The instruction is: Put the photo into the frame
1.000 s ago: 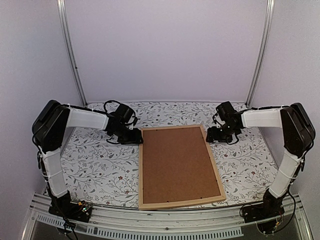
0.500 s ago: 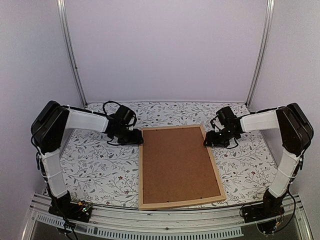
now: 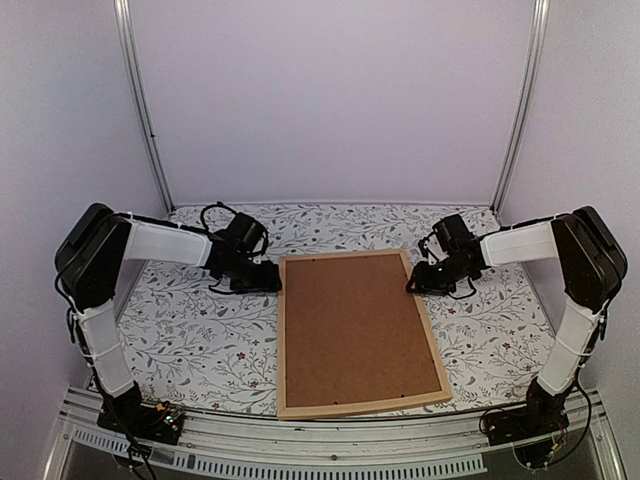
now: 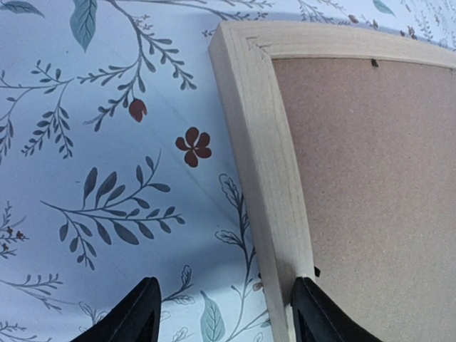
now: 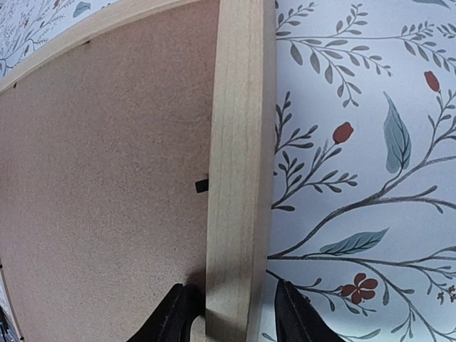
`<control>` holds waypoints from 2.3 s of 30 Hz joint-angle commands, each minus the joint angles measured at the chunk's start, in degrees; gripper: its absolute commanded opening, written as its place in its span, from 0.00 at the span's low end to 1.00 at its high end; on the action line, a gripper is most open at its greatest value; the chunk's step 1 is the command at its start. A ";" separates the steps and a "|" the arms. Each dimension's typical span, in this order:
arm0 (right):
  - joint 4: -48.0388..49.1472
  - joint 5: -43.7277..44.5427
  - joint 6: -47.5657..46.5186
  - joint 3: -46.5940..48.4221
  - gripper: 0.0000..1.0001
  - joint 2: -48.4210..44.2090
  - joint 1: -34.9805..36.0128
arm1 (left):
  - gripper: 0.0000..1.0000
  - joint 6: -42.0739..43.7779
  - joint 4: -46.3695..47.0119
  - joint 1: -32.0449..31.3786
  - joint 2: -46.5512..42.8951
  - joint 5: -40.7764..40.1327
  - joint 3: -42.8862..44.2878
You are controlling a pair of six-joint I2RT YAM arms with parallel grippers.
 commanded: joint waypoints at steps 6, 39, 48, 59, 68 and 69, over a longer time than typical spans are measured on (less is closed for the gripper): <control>-1.97 -0.90 0.11 -2.62 0.40 0.40 0.06 | 0.65 0.72 -2.42 -1.75 4.35 0.84 3.83; -1.99 -0.21 0.81 -3.00 0.38 0.02 1.13 | 0.66 -1.27 -1.81 -7.56 -1.92 -3.60 2.66; -2.39 0.00 0.73 -2.98 0.38 -0.62 1.13 | 0.68 -2.05 -2.66 -5.63 -7.55 1.71 -2.07; -2.77 0.47 0.73 -2.76 0.37 -0.62 1.05 | 0.69 -7.68 -4.98 -10.95 -18.65 1.01 -14.04; -2.97 0.85 0.73 -2.58 0.37 -0.61 1.11 | 0.71 -9.02 -6.05 -12.99 -18.87 -0.68 -15.85; -2.92 0.87 0.65 -2.66 0.37 -0.62 1.06 | 0.70 -9.01 -6.07 -13.11 -18.39 -0.69 -15.73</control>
